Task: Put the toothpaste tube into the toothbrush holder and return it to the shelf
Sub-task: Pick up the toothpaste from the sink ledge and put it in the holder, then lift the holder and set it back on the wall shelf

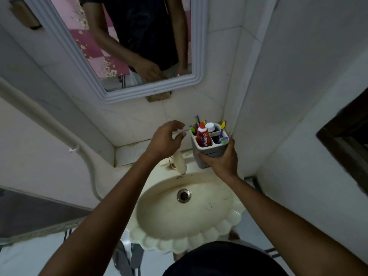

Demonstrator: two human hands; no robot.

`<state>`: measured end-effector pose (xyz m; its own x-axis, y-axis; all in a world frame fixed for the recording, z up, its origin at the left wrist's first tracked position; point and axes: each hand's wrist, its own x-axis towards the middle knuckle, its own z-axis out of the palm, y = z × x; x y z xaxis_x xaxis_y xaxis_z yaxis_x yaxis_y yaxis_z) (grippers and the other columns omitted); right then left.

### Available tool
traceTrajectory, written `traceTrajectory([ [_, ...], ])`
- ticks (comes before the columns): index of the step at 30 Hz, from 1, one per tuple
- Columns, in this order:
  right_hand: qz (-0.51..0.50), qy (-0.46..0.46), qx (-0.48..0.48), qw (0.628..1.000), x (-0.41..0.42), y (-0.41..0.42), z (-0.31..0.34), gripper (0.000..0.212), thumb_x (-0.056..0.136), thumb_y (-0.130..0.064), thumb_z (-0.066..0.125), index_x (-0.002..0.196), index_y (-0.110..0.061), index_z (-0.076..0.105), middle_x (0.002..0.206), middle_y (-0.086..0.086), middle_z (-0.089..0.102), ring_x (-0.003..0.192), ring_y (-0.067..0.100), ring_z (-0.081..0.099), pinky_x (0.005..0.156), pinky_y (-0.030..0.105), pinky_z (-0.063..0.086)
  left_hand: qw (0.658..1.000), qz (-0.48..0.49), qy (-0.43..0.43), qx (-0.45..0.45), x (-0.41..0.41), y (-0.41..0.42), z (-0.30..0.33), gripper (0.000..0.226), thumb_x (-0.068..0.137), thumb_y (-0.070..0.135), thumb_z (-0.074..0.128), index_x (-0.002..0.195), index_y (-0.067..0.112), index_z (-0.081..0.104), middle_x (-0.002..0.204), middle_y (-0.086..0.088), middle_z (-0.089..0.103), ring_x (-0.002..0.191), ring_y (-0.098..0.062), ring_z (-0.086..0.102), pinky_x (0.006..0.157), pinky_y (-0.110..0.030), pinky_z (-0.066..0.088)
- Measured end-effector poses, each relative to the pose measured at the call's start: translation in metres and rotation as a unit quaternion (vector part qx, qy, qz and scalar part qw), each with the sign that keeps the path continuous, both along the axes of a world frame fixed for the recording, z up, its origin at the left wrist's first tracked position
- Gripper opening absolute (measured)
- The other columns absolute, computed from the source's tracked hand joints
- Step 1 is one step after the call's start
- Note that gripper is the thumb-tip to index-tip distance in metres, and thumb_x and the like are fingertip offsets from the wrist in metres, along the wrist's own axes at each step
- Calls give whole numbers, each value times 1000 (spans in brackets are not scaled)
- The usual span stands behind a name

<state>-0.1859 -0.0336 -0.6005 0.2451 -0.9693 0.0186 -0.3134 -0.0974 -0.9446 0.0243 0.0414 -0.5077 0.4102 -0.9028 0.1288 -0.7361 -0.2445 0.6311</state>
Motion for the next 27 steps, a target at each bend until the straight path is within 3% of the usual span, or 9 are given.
traceTrajectory([
  [2,-4,-8,-24,1000,1,0,19,122,51,-70,102,155,-31,51,142,-17,68,125,10,69,99,33,62,1000,6,-2,-17,2,7,10,32,103,27,70,132,16,71,133,-3,72,119,-19,69,101,-38,56],
  [4,-8,-21,-43,999,2,-1,37,122,51,-69,102,156,-31,52,145,-14,69,126,10,70,100,33,62,1000,7,1,-27,4,11,23,33,104,28,67,135,16,69,137,-3,70,124,-19,66,103,-37,54],
  [9,-16,-64,-91,994,4,-7,91,120,50,-73,99,151,-25,55,139,-9,72,120,11,72,85,8,54,996,17,-13,-85,2,23,62,39,103,36,69,136,15,68,137,-3,69,127,-18,64,105,-37,53],
  [14,-5,-128,-145,981,-6,-14,164,115,51,-75,99,144,-22,58,132,-7,74,115,13,74,89,27,63,986,44,-32,-155,-20,34,118,41,101,38,72,134,14,68,131,-2,72,119,-15,68,101,-38,57],
  [19,6,-180,-198,963,-27,-18,246,106,56,-70,101,141,-23,60,129,-10,74,109,-1,72,82,11,56,973,78,-71,-203,-47,39,188,46,102,45,68,138,16,65,137,-2,68,123,-14,63,101,-34,53],
  [23,-1,-209,-235,949,-45,-20,313,103,54,-72,102,135,-24,59,124,-10,74,108,7,74,83,26,64,963,80,-92,-240,-66,41,247,47,102,47,68,136,15,66,135,-2,69,123,-14,64,102,-36,56],
  [27,12,-234,-272,933,-61,-17,380,103,54,-70,103,134,-25,57,124,-11,71,108,-1,71,79,17,62,951,78,-131,-269,-82,46,310,46,102,49,66,136,18,64,136,-2,67,124,-15,63,102,-34,55],
])
